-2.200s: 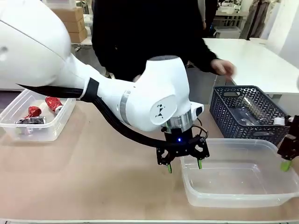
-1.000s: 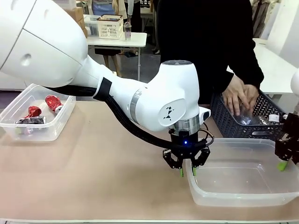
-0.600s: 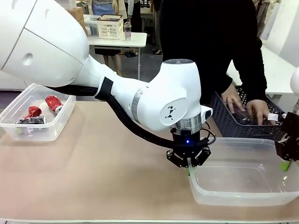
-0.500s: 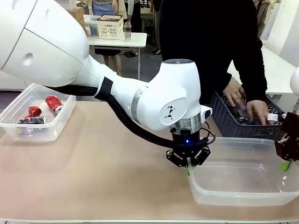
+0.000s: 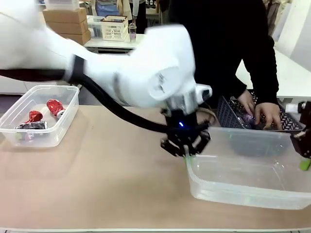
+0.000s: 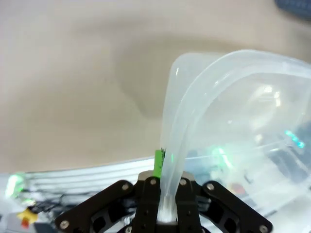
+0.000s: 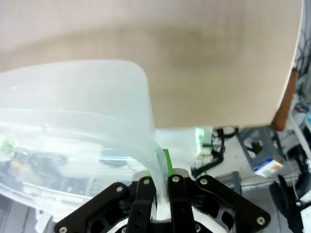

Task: Sort the waste into each basket.
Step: Pick up the Organizing box on the right side of the table and lift it.

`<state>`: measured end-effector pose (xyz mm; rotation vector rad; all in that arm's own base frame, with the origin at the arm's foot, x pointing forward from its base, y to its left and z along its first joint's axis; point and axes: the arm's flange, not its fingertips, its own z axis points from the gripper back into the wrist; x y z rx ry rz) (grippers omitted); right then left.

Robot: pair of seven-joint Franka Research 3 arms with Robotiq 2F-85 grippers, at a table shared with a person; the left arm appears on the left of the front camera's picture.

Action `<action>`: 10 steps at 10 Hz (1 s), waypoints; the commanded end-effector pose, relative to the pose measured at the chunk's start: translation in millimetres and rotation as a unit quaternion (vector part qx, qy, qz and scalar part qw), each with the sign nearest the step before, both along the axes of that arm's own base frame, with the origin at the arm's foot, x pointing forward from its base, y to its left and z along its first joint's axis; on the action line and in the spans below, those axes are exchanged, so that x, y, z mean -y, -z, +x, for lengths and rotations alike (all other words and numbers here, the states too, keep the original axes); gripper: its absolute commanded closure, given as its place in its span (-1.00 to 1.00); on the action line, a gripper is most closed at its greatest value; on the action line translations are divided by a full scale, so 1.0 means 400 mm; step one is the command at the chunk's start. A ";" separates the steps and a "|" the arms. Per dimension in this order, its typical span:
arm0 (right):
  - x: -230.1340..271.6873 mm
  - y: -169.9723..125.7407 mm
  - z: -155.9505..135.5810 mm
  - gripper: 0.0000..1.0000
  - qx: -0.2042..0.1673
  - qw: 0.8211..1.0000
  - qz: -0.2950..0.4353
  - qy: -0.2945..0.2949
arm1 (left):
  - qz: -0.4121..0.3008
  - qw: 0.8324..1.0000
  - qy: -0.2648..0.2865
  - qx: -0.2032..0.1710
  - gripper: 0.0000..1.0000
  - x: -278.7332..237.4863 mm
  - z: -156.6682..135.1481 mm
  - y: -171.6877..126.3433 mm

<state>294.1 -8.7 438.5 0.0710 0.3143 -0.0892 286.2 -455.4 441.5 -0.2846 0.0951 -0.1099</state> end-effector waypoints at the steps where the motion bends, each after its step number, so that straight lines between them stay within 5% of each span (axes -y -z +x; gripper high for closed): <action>1: -0.098 -0.080 -0.071 1.00 0.019 0.998 -0.064 -0.007 | 0.016 0.999 -0.028 0.036 1.00 -0.282 0.016 -0.158; 4: -0.260 -0.180 0.026 1.00 0.058 0.998 -0.007 -0.036 | 0.046 0.993 -0.102 0.048 1.00 -0.545 0.045 -0.283; 10: -0.403 -0.245 0.244 1.00 -0.045 0.997 -0.035 -0.050 | 0.024 0.989 -0.135 0.052 1.00 -0.741 0.110 -0.187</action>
